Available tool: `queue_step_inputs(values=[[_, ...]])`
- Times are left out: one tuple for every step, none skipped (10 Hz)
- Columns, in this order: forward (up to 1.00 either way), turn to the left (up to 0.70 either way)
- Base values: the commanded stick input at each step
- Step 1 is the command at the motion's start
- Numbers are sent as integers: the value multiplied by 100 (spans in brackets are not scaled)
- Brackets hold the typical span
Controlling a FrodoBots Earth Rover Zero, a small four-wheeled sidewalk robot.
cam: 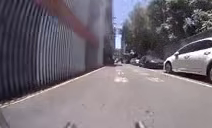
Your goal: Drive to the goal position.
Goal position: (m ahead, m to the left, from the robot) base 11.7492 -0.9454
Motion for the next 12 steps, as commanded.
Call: queue_step_inputs(values=[[70,0],[70,0],[70,0],[70,0],[70,0],[70,0],[70,0],[70,0],[70,0],[70,0],[70,0],[70,0]])
